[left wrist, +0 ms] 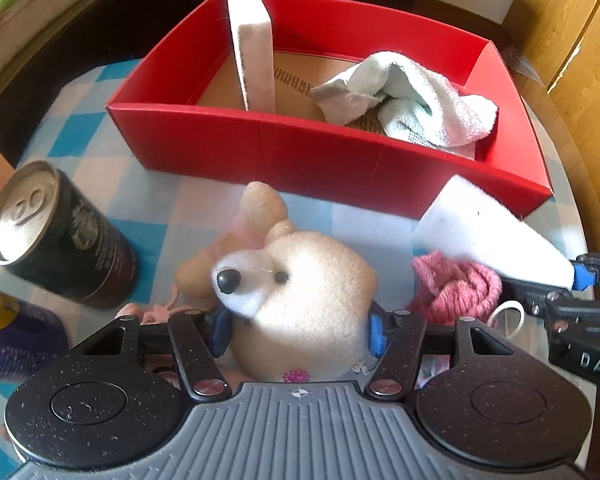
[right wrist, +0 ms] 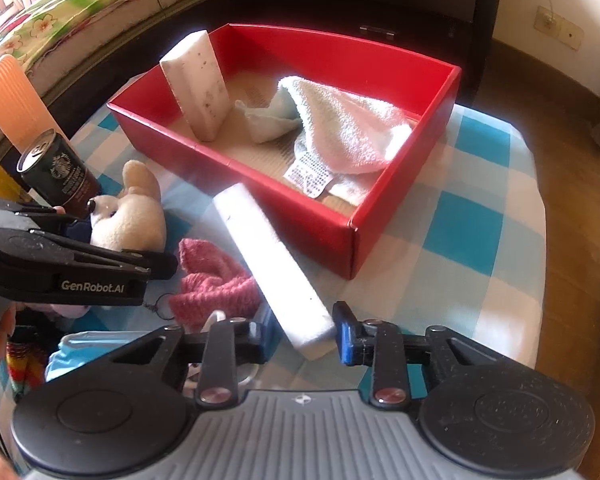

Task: Organize soft objects
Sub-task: 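Grasp the cream plush dog with the left gripper while the right gripper grasps the long white foam strip, then lift and carry the plush dog and foam strip over the red box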

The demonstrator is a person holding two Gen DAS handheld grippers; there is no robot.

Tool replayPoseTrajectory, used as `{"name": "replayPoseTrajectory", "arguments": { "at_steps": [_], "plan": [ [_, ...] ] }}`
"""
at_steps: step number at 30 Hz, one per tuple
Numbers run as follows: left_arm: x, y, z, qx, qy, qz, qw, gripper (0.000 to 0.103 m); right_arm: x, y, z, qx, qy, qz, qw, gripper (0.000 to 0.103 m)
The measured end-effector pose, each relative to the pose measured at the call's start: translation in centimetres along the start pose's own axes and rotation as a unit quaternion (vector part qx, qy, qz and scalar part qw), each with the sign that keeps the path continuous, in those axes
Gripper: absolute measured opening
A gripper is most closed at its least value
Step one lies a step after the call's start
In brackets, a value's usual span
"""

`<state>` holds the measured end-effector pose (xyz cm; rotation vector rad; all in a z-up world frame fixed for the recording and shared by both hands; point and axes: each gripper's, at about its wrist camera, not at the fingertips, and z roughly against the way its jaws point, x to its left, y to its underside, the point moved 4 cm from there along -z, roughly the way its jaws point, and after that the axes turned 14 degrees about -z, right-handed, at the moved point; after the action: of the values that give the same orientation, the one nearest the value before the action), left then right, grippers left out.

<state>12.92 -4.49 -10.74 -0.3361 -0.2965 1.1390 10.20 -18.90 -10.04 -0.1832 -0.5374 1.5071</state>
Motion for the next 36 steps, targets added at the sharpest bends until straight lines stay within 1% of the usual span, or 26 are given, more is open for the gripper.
{"name": "replayPoseTrajectory", "arguments": {
  "at_steps": [3, 7, 12, 18, 24, 32, 36],
  "plan": [
    [0.1, 0.3, 0.5, 0.001, 0.004, 0.002, 1.0, 0.061, 0.1, 0.1, 0.7, -0.005, -0.005, -0.012, 1.0, 0.006],
    [0.3, 0.6, 1.3, 0.002, 0.009, 0.005, 0.9999, 0.06, 0.5, 0.1, 1.8, -0.011, -0.007, -0.012, 1.0, 0.006],
    [0.2, 0.7, 2.9, -0.006, 0.005, -0.005, 1.0, 0.06, 1.0, 0.0, 3.6, -0.017, -0.003, -0.008, 1.0, 0.006],
    [0.0, 0.7, 5.0, -0.018, 0.016, -0.002, 0.9997, 0.06, 1.2, 0.3, 6.0, -0.022, -0.002, -0.007, 1.0, 0.006],
    [-0.4, 0.4, 7.7, -0.04, 0.015, -0.01, 0.999, 0.06, 2.0, 0.8, 8.6, -0.031, -0.006, -0.001, 0.999, 0.006],
    [0.0, -1.2, 11.2, -0.071, 0.011, -0.005, 0.9974, 0.061, 3.5, 0.5, 11.8, -0.049, -0.016, 0.002, 0.999, 0.006],
    [0.2, -2.2, 13.2, -0.091, 0.003, -0.005, 0.9959, 0.061, 4.3, 0.1, 13.4, -0.06, -0.016, 0.006, 0.998, 0.006]
  ]
}}
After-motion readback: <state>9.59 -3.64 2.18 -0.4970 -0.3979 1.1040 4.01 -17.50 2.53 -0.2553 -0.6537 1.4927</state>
